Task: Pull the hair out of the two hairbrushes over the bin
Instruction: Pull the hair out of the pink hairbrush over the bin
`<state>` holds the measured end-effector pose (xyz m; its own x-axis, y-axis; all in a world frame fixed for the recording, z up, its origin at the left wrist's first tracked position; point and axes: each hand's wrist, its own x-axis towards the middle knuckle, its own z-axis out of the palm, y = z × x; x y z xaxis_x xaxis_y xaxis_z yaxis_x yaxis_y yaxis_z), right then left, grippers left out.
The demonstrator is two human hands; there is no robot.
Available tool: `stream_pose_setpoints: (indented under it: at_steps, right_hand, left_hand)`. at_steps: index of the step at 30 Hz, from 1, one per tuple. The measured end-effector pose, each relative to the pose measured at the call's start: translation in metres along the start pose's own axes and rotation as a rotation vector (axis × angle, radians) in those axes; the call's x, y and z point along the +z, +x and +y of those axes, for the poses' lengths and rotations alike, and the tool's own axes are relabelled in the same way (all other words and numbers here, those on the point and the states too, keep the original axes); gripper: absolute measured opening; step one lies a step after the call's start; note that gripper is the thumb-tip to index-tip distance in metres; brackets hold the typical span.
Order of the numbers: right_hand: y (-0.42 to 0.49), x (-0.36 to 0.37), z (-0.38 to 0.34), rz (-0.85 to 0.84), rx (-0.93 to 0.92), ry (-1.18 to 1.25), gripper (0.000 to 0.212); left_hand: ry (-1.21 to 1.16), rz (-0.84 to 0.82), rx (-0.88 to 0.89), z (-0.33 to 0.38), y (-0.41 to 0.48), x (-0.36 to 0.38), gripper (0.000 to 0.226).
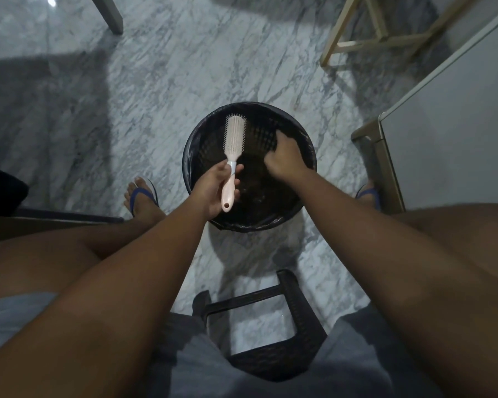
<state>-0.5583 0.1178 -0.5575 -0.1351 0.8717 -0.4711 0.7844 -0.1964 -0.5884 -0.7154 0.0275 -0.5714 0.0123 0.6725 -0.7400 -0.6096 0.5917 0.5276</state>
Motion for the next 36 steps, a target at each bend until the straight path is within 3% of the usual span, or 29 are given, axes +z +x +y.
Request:
stream_pose_setpoints:
  at_steps: [2,4,7,11,15,19,24,29,33,36]
  right_hand:
    - [0.000,-0.002,-0.013,0.107,-0.091,0.185,0.073]
    - [0.000,-0.004,-0.024,0.103,-0.138,0.279,0.080]
    - [0.003,-0.004,-0.031,0.066,-0.193,0.325,0.070]
    - [0.013,-0.010,-0.028,0.108,-0.186,0.302,0.054]
    - [0.019,-0.024,-0.024,0.099,-0.213,0.062,0.051]
    - [0.022,-0.040,-0.022,0.277,-0.341,-0.115,0.033]
    - [0.018,-0.052,-0.011,0.542,-0.317,0.099,0.043]
    - [0.006,-0.028,0.014,0.225,-0.142,-0.102,0.030]
    - [-0.003,-0.013,0.018,-0.169,-0.025,-0.389,0.027]
    - [-0.006,-0.014,0.007,-0.291,-0.003,-0.534,0.026]
  left_hand:
    - [0.033,-0.027,0.000,0.001,-0.001,-0.001,0.036]
    - [0.078,-0.061,-0.014,0.000,-0.001,-0.001,0.036]
    - [0.145,-0.099,-0.041,-0.001,0.000,-0.001,0.033]
    - [0.194,-0.077,-0.008,-0.001,0.000,0.001,0.030]
    - [0.229,-0.077,0.008,-0.004,0.001,0.004,0.031]
    - [0.233,-0.026,0.018,-0.007,0.002,0.004,0.035]
    - [0.063,0.070,0.047,-0.006,0.004,-0.007,0.036]
    - [0.013,0.042,0.046,0.001,0.002,-0.007,0.036]
    - [0.007,-0.010,0.030,0.006,-0.004,-0.004,0.035]
    - [-0.004,-0.034,0.023,0.008,-0.004,-0.006,0.035]
